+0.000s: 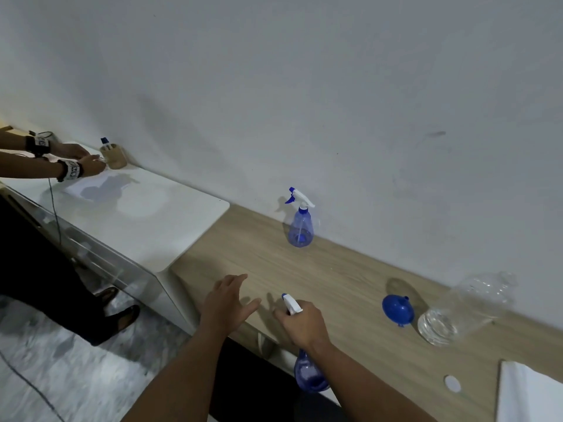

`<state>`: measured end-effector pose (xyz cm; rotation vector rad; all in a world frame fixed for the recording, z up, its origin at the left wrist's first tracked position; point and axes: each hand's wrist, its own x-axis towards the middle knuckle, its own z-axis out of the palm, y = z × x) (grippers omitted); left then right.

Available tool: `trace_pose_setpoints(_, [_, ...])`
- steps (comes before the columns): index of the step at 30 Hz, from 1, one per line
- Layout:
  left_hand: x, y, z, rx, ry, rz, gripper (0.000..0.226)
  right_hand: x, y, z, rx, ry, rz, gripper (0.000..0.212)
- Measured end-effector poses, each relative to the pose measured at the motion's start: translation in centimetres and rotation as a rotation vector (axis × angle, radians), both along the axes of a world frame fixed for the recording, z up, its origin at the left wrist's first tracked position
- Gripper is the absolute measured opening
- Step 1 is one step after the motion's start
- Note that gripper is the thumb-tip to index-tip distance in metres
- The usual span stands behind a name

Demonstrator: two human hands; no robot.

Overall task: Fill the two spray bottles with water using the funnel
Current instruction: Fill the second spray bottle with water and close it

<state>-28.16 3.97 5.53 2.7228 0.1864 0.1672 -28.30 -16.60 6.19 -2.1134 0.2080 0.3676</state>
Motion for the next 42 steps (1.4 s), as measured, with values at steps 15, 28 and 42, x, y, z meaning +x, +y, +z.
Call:
trace_pose_setpoints(15, [1.8, 4.5, -0.2, -0.097, 0.041, -0.025, 0.077, 1.0, 3.9, 0.2, 0.013, 0.063, -0.07, 0.055])
trace_pose_setpoints(28, [4.9, 8.0, -2.0, -0.381, 0.274, -0.126, 0.068, 5.3, 7.9, -2.3, 0.064, -0.071, -0.168, 0.033])
trace_pose_setpoints(42, [16.0, 6.0, 0.9, -0.829, 0.316, -0.325, 0.041, 17.3, 12.3, 6.4, 0.434, -0.23, -0.082, 0.005])
